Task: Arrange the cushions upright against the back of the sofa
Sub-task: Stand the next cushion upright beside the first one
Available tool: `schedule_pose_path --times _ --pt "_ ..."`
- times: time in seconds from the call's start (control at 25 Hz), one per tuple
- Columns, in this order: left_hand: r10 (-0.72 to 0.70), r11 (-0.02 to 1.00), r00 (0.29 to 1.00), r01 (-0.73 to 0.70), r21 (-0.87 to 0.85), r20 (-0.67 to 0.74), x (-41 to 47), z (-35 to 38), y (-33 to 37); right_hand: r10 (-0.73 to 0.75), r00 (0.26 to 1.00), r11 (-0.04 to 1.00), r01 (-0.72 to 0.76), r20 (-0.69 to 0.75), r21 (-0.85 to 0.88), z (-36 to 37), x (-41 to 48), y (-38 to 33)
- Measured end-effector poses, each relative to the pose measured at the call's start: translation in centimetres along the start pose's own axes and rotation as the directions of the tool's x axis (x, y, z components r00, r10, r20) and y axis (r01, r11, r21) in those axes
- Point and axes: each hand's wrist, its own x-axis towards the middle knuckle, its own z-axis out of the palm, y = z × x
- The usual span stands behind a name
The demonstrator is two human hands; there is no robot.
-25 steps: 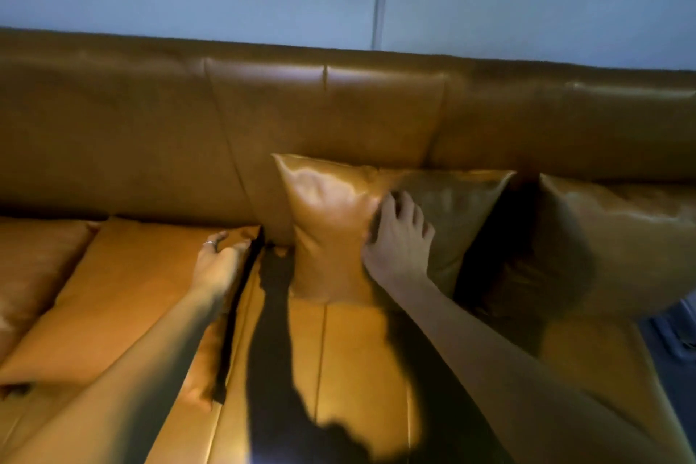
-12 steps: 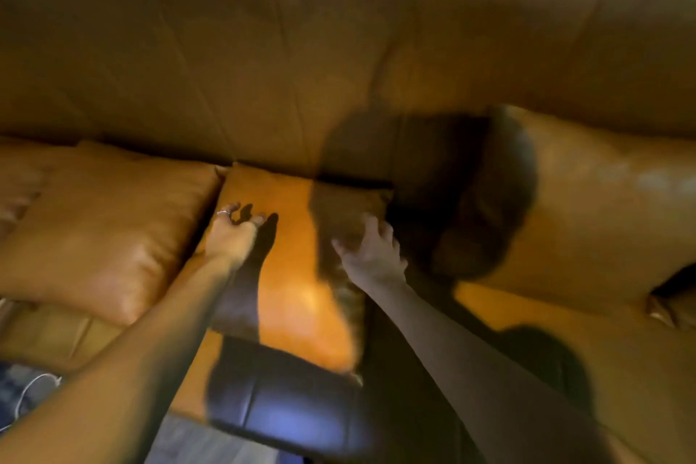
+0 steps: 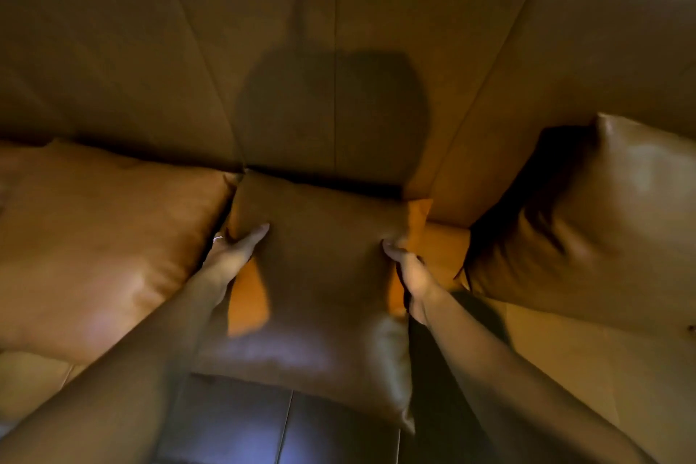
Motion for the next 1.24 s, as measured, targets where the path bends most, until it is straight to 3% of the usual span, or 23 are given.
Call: schedule_pose_path --times 0.28,0.52,0.68,1.04,1.24 --pt "-0.005 0.995 1.000 0.007 -0.097 0.017 -0.4 -0.8 1.5 -0.171 0.982 0.985 0.173 -0.085 0.015 -0.4 -2.4 0.2" --pt "0.276 0.937 0.951 -0.298 -0.182 -0.139 -4.6 0.8 7.9 -0.451 0.887 0.861 0.462 -0.099 0.214 -1.5 -7.5 -6.1" --pt "0.355 0.901 0.923 -0.380 -0.211 -0.147 -5.1 1.0 11.6 -0.518 0.848 0.823 0.531 -0.115 0.201 -2.5 -10.1 -10.9" --pt "0.302 0.905 0.949 -0.254 -0.340 0.095 -5.5 2.6 9.3 -0.429 0.899 0.893 0.437 -0.085 0.108 -4.4 -9.0 -10.5" --pt "0.343 0.863 0.933 -0.268 -0.429 0.108 -4.5 3.2 9.4 -0.394 0.917 0.917 0.397 -0.053 0.045 -4.7 -7.6 -10.8"
